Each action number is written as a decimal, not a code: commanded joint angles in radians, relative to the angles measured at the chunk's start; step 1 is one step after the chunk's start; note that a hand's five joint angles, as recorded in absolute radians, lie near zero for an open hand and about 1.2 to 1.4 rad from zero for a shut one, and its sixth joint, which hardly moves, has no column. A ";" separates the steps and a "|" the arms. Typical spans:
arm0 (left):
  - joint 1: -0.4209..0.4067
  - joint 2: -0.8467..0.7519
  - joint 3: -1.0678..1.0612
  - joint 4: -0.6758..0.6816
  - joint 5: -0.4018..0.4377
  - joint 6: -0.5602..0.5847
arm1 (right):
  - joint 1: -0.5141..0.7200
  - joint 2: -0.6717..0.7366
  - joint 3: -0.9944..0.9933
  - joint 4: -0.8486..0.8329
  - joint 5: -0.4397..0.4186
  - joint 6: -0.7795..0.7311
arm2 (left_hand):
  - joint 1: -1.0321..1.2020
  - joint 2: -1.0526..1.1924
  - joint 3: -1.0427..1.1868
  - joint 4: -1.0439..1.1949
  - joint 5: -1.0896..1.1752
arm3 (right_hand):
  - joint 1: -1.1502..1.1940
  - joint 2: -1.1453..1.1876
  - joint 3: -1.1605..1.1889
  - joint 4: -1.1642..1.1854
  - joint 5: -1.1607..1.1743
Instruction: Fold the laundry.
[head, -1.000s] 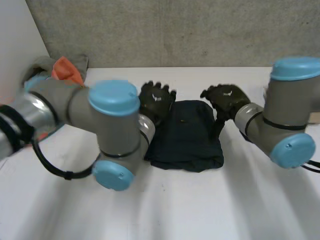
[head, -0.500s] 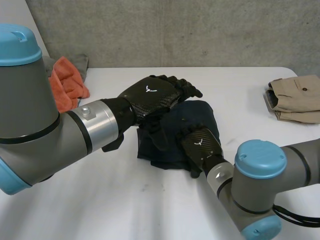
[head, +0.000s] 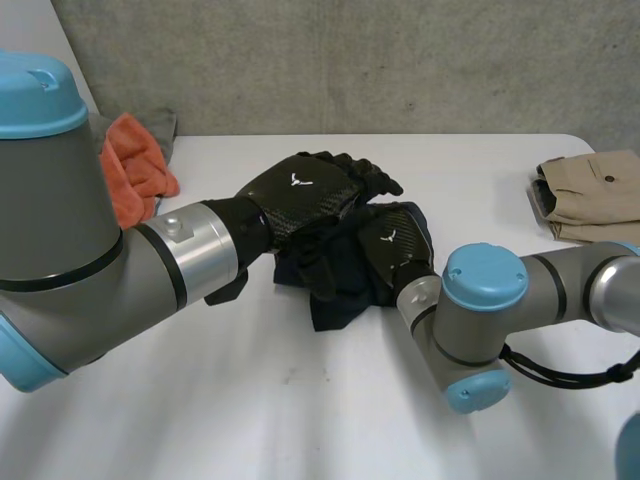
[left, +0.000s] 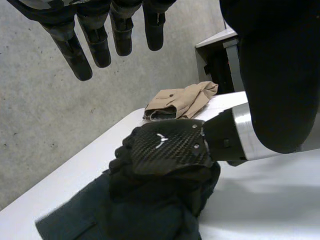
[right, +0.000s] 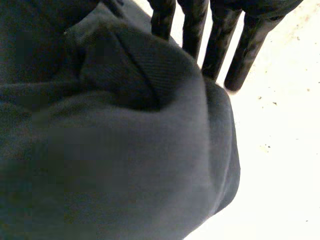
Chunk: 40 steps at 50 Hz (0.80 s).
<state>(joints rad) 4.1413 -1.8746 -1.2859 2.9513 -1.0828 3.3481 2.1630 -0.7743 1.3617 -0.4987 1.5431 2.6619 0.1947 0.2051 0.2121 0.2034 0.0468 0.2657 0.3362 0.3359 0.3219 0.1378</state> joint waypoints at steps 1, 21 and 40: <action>-0.001 0.000 -0.018 0.011 0.000 0.001 | -0.005 0.014 -0.044 0.008 -0.001 0.012 | 0.028 0.017 0.010 0.019 0.001 | 1.131 1.060 1.060 1.074 1.084; 0.022 0.068 -0.032 0.031 -0.009 -0.001 | -0.331 0.013 -0.338 -0.087 -0.254 -0.050 | 0.031 0.020 0.013 0.022 0.004 | 1.131 1.060 1.060 1.074 1.084; 0.031 0.074 -0.039 0.032 -0.009 -0.001 | -0.719 0.302 -0.779 -0.219 -0.581 0.145 | 0.031 0.020 0.013 0.022 0.004 | 1.131 1.060 1.060 1.074 1.084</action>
<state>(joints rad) 4.1711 -1.8004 -1.3222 2.9836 -1.0924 3.3469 1.5550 -0.5682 0.6434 -0.6812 1.0931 2.7832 0.1955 0.2051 0.2121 0.2033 0.0468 0.9409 1.1724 1.1667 1.1779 0.9178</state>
